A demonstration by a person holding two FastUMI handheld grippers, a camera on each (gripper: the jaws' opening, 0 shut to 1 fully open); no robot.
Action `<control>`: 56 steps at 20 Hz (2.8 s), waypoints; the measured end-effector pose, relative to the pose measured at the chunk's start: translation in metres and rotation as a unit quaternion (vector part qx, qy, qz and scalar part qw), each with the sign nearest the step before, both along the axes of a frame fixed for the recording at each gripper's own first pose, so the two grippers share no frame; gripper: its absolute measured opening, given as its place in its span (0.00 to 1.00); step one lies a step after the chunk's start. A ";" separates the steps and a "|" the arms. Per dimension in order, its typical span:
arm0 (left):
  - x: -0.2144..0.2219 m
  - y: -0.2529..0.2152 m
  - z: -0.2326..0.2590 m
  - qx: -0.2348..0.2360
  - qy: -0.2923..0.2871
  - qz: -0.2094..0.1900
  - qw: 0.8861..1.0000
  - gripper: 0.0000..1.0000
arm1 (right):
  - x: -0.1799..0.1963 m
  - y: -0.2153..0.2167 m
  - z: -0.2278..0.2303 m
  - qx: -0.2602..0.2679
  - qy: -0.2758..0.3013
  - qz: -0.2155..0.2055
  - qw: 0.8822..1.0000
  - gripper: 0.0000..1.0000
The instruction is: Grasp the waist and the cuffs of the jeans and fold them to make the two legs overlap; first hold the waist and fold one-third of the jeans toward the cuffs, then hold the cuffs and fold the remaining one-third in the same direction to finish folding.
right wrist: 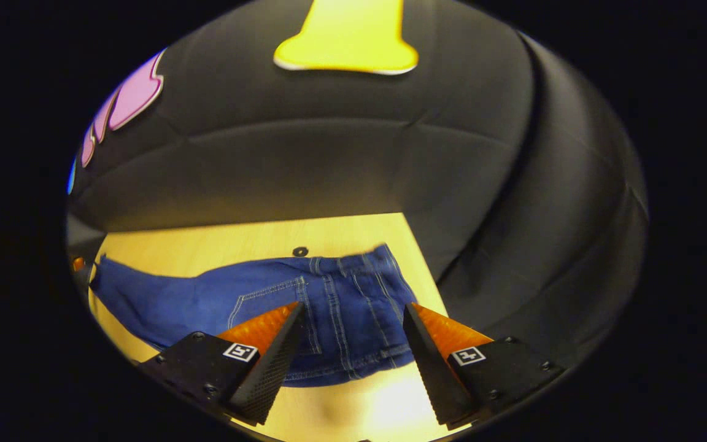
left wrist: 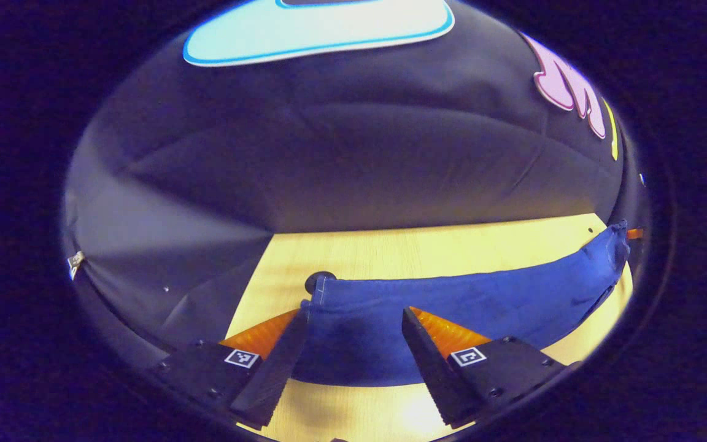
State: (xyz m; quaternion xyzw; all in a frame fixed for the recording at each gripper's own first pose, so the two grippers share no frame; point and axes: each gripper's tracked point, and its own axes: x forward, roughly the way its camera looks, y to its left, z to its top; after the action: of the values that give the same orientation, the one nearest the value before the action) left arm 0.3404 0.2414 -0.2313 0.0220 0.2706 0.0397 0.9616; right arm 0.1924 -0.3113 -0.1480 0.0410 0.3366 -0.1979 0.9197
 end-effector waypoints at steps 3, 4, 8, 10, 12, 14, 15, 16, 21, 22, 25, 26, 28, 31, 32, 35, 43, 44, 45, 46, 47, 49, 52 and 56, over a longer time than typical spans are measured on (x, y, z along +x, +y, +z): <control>-0.053 -0.029 0.031 -0.015 -0.070 0.027 0.997 0.98 | -0.031 -0.013 0.016 0.011 -0.042 -0.066 0.997 0.97; -0.070 -0.039 0.035 -0.020 -0.082 0.024 0.996 0.97 | -0.039 -0.020 0.012 0.018 -0.047 -0.085 0.995 0.97; -0.130 -0.094 0.046 -0.064 -0.104 0.027 0.992 0.97 | -0.051 -0.045 -0.035 0.045 -0.031 -0.139 0.989 0.99; -0.139 -0.115 0.046 -0.083 -0.108 0.014 0.991 0.97 | -0.048 -0.052 -0.049 0.059 -0.034 -0.143 0.987 0.99; -0.140 -0.134 0.047 -0.079 -0.106 -0.018 0.991 0.98 | -0.044 -0.049 -0.061 0.086 -0.033 -0.148 0.985 0.99; -0.138 -0.147 0.045 -0.066 -0.100 -0.039 0.992 0.98 | -0.044 -0.046 -0.059 0.109 -0.042 -0.157 0.981 0.99; -0.135 -0.158 0.043 -0.070 -0.097 -0.050 0.992 0.98 | -0.045 -0.047 -0.058 0.112 -0.047 -0.159 0.980 0.99; -0.132 -0.169 0.042 -0.082 -0.097 -0.062 0.990 0.98 | -0.049 -0.047 -0.060 0.114 -0.042 -0.158 0.980 0.98; -0.128 -0.203 0.034 -0.116 -0.089 -0.091 0.985 0.98 | -0.042 -0.053 -0.042 0.128 -0.087 -0.166 0.974 1.00; -0.127 -0.206 0.031 -0.118 -0.085 -0.092 0.985 0.98 | -0.044 -0.044 -0.046 0.169 -0.082 -0.167 0.968 0.86; -0.127 -0.210 0.015 -0.128 -0.073 -0.088 0.985 0.98 | -0.043 -0.041 -0.043 0.238 -0.115 -0.196 0.944 0.44; -0.126 -0.210 0.010 -0.133 -0.068 -0.085 0.985 0.98 | -0.037 -0.045 -0.041 0.242 -0.138 -0.198 0.940 0.30; -0.124 -0.211 0.001 -0.140 -0.061 -0.080 0.985 0.97 | -0.033 -0.045 -0.038 0.201 -0.147 -0.178 0.952 0.18; -0.119 -0.208 -0.009 -0.143 -0.058 -0.072 0.985 0.97 | -0.028 -0.039 0.003 0.112 -0.181 -0.113 0.971 0.08; -0.118 -0.207 -0.011 -0.145 -0.055 -0.070 0.985 0.97 | -0.025 -0.033 0.022 0.089 -0.195 -0.091 0.972 0.16; -0.120 -0.207 -0.017 -0.149 -0.056 -0.068 0.985 0.97 | -0.044 -0.015 0.083 0.040 -0.241 -0.019 0.969 0.07; -0.127 -0.192 -0.025 -0.170 -0.073 -0.055 0.981 0.97 | -0.066 0.039 0.152 -0.043 -0.285 0.168 0.943 0.07; -0.129 -0.182 -0.027 -0.171 -0.078 -0.052 0.981 0.97 | -0.072 0.045 0.155 -0.042 -0.286 0.188 0.939 0.07; -0.129 -0.174 -0.027 -0.170 -0.081 -0.046 0.981 0.97 | -0.077 0.045 0.163 -0.044 -0.287 0.206 0.934 0.07; -0.129 -0.166 -0.029 -0.168 -0.083 -0.042 0.981 0.97 | -0.081 0.046 0.164 -0.048 -0.285 0.226 0.930 0.07; -0.128 -0.157 -0.030 -0.167 -0.085 -0.036 0.982 0.97 | -0.085 0.050 0.164 -0.052 -0.281 0.246 0.926 0.07; -0.123 -0.142 -0.031 -0.174 -0.094 -0.027 0.980 0.97 | -0.098 0.056 0.165 -0.056 -0.273 0.285 0.917 0.07; -0.110 -0.103 -0.033 -0.162 -0.119 0.006 0.979 0.97 | -0.116 0.049 0.166 -0.042 -0.247 0.332 0.909 0.02; -0.079 -0.029 -0.040 -0.116 -0.142 0.049 0.982 0.96 | -0.113 0.039 0.158 -0.046 -0.186 0.368 0.910 0.09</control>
State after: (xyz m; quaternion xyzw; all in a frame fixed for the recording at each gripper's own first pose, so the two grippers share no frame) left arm 0.2618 0.2123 -0.2708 -0.1085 0.1346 0.0578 0.9832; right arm 0.0790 -0.2720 0.0105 -0.0923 0.1409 0.1509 0.9741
